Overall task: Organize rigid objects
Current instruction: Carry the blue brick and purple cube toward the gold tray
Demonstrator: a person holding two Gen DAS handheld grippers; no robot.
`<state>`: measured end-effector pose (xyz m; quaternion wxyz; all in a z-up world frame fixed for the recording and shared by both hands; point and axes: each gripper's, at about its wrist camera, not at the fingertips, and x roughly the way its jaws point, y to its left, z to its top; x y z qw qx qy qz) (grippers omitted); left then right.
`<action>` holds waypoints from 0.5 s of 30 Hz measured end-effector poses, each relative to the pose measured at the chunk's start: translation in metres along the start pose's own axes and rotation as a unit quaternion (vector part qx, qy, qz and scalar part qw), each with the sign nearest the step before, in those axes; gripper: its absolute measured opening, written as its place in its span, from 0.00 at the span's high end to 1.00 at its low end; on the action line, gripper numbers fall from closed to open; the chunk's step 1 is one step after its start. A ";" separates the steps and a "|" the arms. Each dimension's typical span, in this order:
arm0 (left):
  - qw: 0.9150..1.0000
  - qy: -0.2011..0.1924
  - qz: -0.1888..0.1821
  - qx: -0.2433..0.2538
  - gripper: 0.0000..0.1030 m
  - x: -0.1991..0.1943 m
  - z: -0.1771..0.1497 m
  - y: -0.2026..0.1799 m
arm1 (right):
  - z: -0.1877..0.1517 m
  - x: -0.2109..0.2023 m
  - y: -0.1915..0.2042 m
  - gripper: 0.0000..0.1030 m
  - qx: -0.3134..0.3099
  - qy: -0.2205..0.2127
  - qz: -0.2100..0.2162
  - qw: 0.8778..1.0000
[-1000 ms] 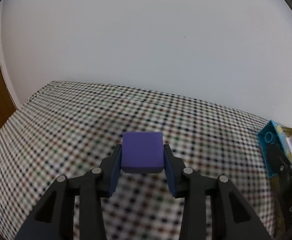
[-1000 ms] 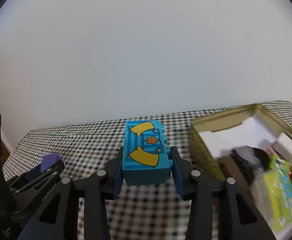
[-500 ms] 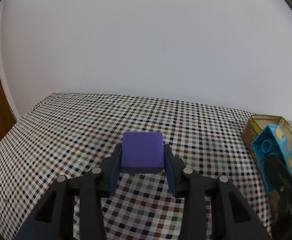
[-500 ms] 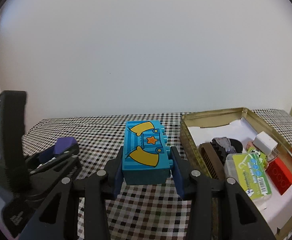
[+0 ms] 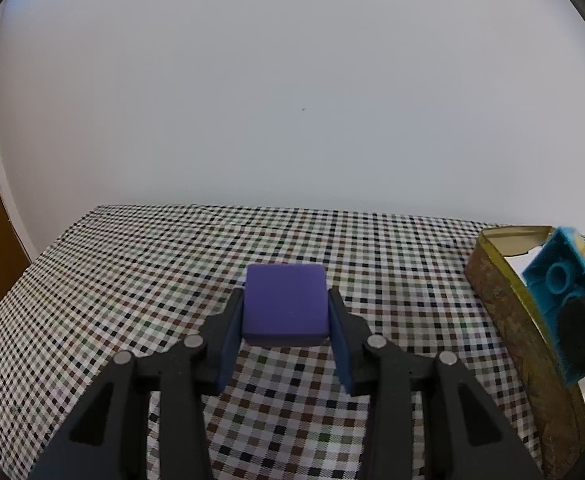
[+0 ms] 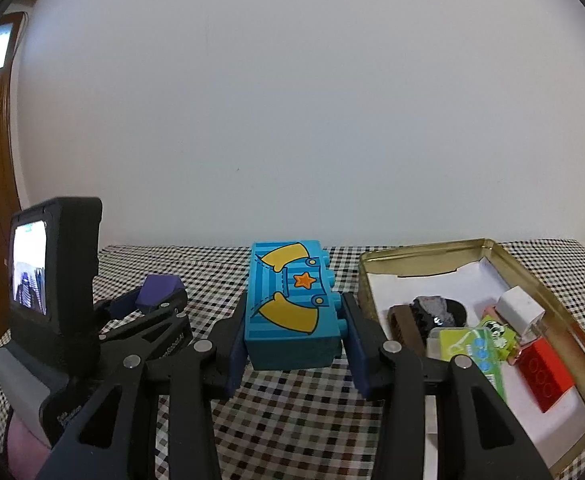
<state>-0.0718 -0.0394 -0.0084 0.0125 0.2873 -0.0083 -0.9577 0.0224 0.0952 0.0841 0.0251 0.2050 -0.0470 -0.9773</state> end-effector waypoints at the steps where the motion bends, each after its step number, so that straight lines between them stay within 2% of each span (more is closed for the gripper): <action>1: 1.000 -0.001 -0.001 -0.001 0.63 -0.001 0.000 0.001 | 0.000 -0.001 -0.002 0.56 0.000 -0.001 0.001 1.000; 15: 1.000 -0.013 0.007 0.000 0.63 -0.006 0.001 -0.001 | 0.000 -0.003 -0.010 0.56 -0.004 -0.005 0.014 1.000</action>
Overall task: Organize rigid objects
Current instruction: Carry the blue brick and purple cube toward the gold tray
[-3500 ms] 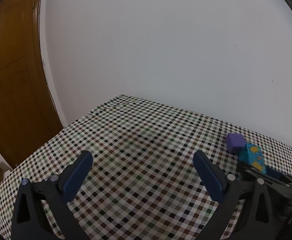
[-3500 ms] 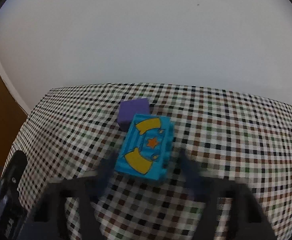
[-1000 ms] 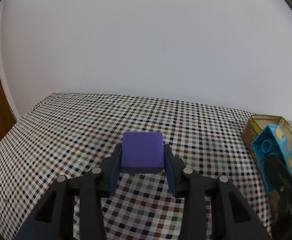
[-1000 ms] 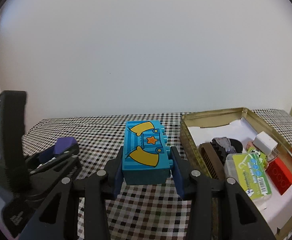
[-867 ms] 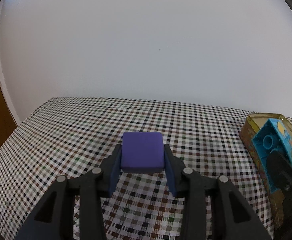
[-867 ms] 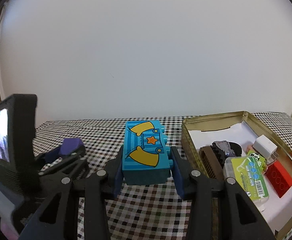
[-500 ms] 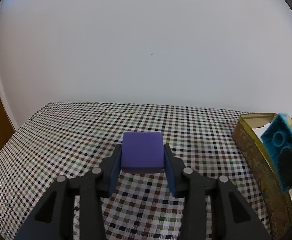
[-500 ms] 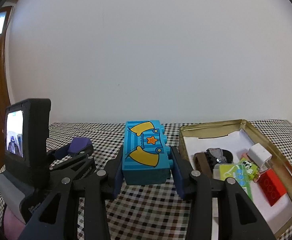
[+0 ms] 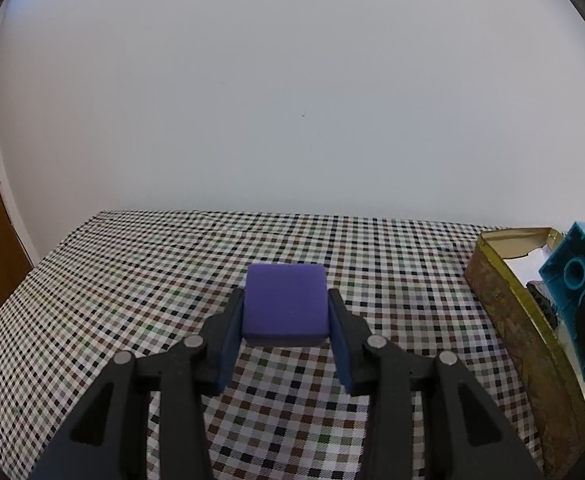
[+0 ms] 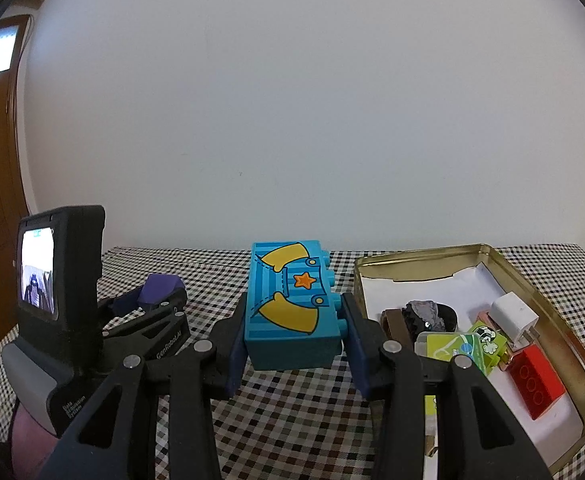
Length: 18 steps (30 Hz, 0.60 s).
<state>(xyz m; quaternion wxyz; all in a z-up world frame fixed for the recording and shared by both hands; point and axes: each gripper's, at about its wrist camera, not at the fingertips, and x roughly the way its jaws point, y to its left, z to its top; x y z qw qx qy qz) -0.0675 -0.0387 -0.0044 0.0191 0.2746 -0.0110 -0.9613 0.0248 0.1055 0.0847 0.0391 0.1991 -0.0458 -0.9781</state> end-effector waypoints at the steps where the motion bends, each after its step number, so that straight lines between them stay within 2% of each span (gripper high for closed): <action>1: 1.000 -0.001 0.000 0.000 0.63 0.000 0.000 0.001 | 0.000 0.000 0.000 0.56 -0.002 -0.001 0.000 1.000; 18: 1.000 -0.011 0.001 -0.014 0.63 -0.007 -0.003 0.004 | 0.003 -0.006 -0.007 0.56 -0.002 -0.017 0.000 1.000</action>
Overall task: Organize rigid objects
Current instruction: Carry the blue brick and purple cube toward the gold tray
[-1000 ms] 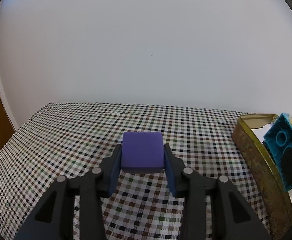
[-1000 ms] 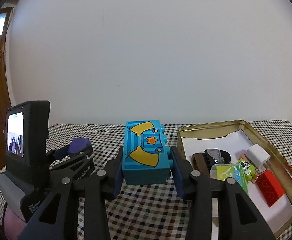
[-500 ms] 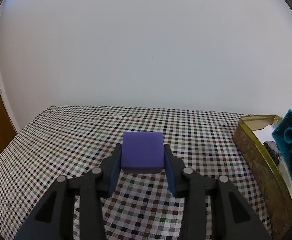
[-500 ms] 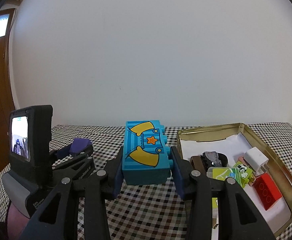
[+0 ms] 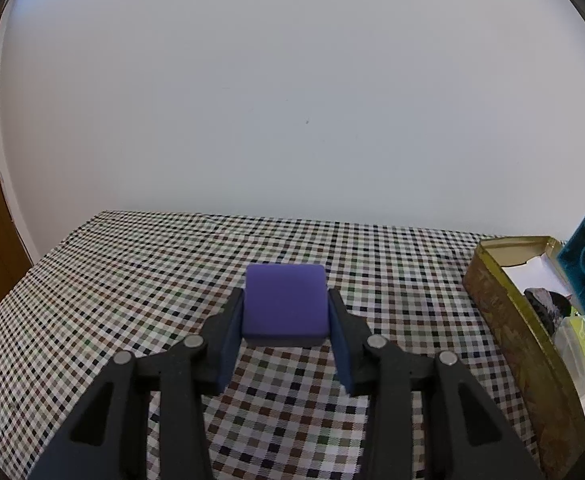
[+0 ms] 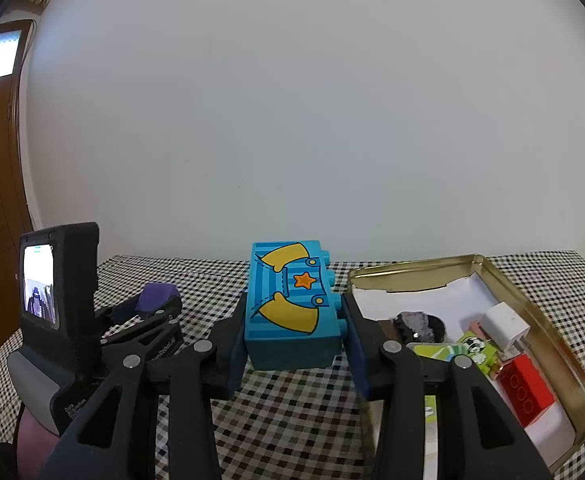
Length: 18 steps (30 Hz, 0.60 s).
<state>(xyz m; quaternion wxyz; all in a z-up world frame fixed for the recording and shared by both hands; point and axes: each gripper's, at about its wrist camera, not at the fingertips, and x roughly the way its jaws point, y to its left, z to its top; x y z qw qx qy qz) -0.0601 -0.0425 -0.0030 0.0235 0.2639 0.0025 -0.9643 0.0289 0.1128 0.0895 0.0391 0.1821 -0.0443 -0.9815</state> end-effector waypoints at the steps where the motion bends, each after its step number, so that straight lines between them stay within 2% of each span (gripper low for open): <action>1: 1.000 -0.001 0.000 0.000 0.63 -0.001 0.000 -0.001 | 0.001 -0.001 -0.002 0.56 0.000 -0.001 -0.001 1.000; 7: 1.000 -0.014 0.013 0.004 0.63 -0.009 0.002 -0.011 | 0.003 -0.007 -0.018 0.56 0.010 -0.007 -0.005 1.000; 18: 0.999 -0.041 -0.009 0.016 0.63 -0.033 0.008 -0.050 | 0.007 -0.018 -0.046 0.56 0.024 -0.023 -0.027 0.999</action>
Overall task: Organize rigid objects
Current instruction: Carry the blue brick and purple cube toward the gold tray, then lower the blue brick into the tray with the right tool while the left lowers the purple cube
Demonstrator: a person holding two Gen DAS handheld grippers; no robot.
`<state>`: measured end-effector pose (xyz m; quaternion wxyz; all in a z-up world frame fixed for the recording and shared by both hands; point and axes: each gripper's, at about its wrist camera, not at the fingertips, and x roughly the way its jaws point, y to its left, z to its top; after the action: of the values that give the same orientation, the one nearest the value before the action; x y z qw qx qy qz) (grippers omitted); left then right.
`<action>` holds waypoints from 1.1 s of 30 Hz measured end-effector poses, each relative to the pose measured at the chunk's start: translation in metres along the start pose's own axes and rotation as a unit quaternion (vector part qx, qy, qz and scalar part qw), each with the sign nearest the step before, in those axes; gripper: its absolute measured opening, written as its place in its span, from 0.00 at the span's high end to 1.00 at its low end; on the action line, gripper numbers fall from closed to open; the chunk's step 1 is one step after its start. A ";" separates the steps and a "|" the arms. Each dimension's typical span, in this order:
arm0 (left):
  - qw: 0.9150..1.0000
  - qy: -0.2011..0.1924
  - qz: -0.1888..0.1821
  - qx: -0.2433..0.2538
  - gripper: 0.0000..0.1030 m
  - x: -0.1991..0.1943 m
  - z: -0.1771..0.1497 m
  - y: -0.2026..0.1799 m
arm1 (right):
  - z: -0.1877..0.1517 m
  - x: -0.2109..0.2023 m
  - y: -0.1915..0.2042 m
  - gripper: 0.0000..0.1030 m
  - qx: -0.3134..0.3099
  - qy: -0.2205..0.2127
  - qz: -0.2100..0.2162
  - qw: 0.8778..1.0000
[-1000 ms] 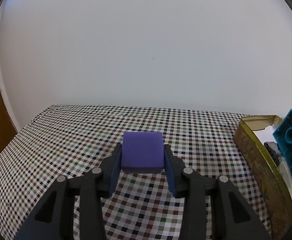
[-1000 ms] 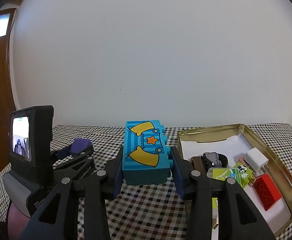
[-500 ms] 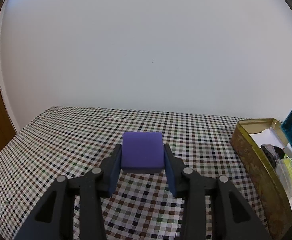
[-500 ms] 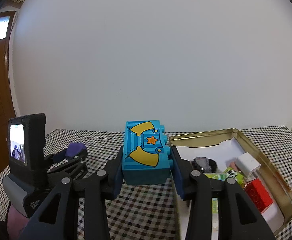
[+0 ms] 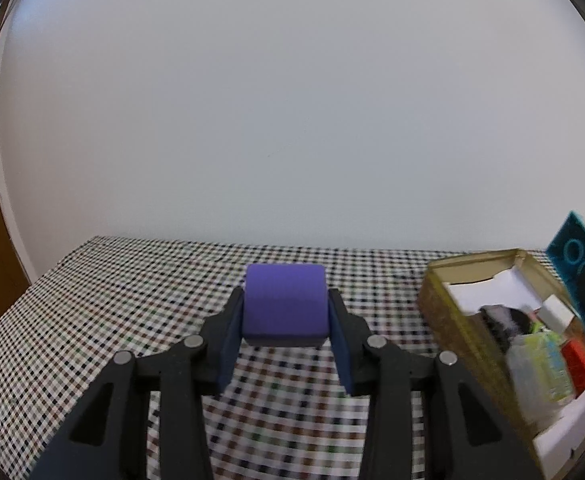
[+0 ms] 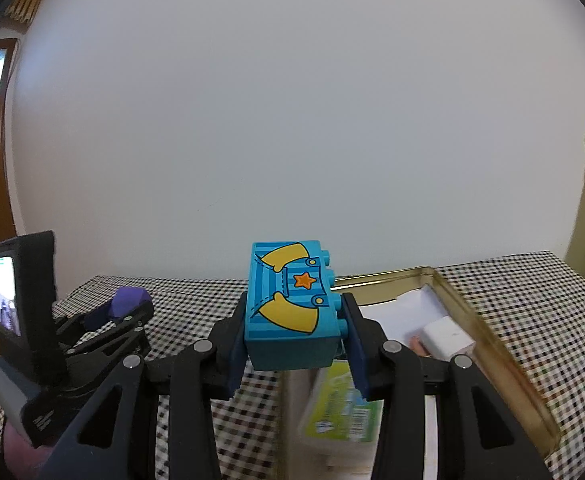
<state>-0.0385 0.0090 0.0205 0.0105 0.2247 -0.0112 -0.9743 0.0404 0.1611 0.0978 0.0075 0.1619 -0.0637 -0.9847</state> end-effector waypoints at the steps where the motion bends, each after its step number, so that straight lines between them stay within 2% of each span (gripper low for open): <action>1: 1.000 -0.001 -0.004 0.001 0.63 -0.002 0.001 -0.004 | 0.000 -0.001 -0.003 0.56 0.003 0.000 -0.002 1.000; 21: 0.996 -0.019 -0.075 0.037 0.63 -0.027 0.015 -0.098 | 0.011 -0.005 -0.070 0.56 0.039 -0.013 -0.062 0.997; 28: 0.994 -0.006 -0.096 0.043 0.63 -0.025 0.013 -0.128 | 0.013 -0.014 -0.088 0.56 0.046 -0.015 -0.088 0.995; 33: 0.992 0.004 -0.115 0.046 0.63 -0.024 0.012 -0.147 | 0.010 -0.015 -0.087 0.56 0.039 -0.003 -0.095 0.995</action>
<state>-0.0247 0.1570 0.0380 -0.1115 0.2291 -0.0303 -0.9665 0.0516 0.2487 0.1009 -0.0929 0.1648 -0.0861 -0.9782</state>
